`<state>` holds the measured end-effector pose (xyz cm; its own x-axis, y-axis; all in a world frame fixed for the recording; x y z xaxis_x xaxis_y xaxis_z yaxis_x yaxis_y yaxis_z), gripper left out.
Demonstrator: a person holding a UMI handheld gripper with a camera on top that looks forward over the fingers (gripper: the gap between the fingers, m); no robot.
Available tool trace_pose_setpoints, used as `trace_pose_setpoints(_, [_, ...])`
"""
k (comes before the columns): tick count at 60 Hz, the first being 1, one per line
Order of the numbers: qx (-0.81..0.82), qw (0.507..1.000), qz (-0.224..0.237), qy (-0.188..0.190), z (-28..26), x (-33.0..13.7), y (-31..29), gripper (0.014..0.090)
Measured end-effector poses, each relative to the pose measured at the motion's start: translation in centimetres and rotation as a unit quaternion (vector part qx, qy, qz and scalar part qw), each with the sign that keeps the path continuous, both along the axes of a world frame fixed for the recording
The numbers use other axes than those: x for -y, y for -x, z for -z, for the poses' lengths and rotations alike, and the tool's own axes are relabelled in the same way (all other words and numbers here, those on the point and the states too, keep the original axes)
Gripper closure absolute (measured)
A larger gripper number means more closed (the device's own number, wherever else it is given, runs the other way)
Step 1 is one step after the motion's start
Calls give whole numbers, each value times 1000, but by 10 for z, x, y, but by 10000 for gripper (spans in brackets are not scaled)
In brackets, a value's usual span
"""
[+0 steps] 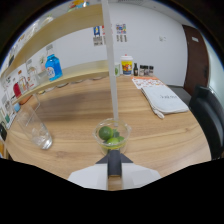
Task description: Make me a cup of Mojito.
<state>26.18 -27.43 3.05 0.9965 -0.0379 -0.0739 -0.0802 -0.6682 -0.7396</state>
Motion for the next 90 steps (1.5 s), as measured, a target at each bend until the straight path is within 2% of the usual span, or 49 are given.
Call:
trace_pose_setpoints(9, [-7,1000,-1,24,26,5,-2,895])
trace_pose_setpoints(13, [-4,1000,-4,14,29,4,-3,887])
trace_pose_setpoints(20, [16,1000,-13,20,33,6,-5,868])
trace_pose_setpoints(21, [18,999,-16,20,33,7,-5,847])
trace_pose_setpoints(24, [23,999,-20,24,35,9,-5,700])
trace_pose_setpoints(27, [20,999,-24,22,33,10,-2,630])
trace_pose_setpoints(28, [18,999,-25,21,31,10,-1,584])
trace_pose_setpoints(29, [16,999,-25,19,30,11,-1,512])
trace_pose_setpoints(30, [17,999,-23,17,28,11,-2,371])
trace_pose_setpoints(32, [23,1000,-16,15,24,13,-5,237])
trace_pose_setpoints(33, [26,1000,-12,14,22,14,-6,193])
trace_pose_setpoints(34, [28,999,-9,12,19,15,-6,184])
trace_pose_setpoints(43, [36,998,27,-37,-34,19,-2,193])
trace_pose_setpoints(55, [34,994,43,-96,-107,36,58,193])
trace_pose_setpoints(61, [38,993,35,-105,-119,50,100,197])
trace_pose_setpoints(75, [47,995,3,-84,-106,71,183,187])
trace_pose_setpoints(81, [40,995,-7,-89,-116,58,207,185])
trace_pose_setpoints(90, [48,991,-20,-122,-148,11,223,186])
